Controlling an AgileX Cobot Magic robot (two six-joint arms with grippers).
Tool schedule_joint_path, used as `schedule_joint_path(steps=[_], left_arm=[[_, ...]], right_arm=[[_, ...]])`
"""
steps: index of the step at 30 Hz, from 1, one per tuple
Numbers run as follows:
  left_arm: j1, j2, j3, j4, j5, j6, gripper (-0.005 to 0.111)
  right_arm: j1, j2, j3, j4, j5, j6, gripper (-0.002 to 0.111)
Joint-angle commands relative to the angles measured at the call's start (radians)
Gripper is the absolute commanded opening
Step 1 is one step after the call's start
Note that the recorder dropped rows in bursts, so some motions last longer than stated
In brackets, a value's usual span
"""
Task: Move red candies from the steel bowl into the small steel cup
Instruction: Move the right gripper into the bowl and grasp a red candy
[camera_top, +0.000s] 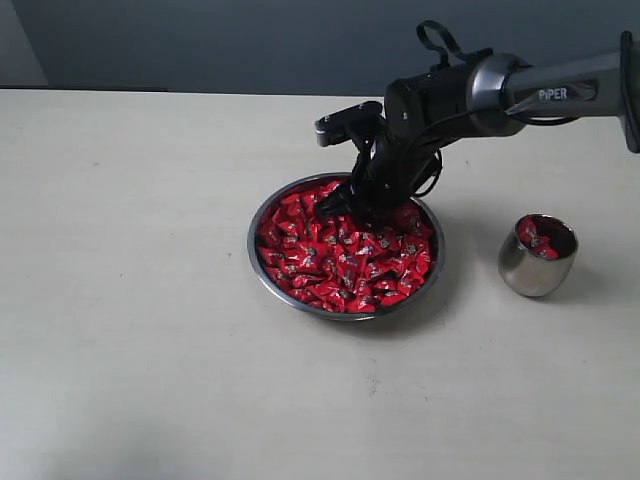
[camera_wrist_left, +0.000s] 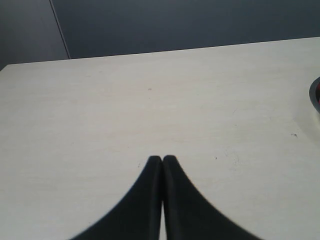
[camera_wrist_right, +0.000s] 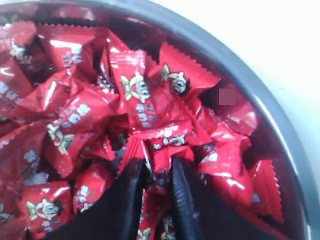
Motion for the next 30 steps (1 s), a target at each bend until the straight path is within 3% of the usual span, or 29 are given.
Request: schedule_joint_path(steps=[1, 17, 30], left_arm=[[0.0, -0.005, 0.002, 0.003, -0.008, -0.002, 0.0], [0.0, -0.005, 0.002, 0.003, -0.008, -0.002, 0.0], [0.0, -0.005, 0.002, 0.003, -0.008, -0.002, 0.0]], right_arm=[[-0.003, -0.031, -0.04, -0.01, 0.059, 0.004, -0.001], [-0.003, -0.116, -0.047, -0.007, 0.251, 0.026, -0.001], [-0.003, -0.132, -0.047, -0.014, 0.28, 0.026, -0.001]])
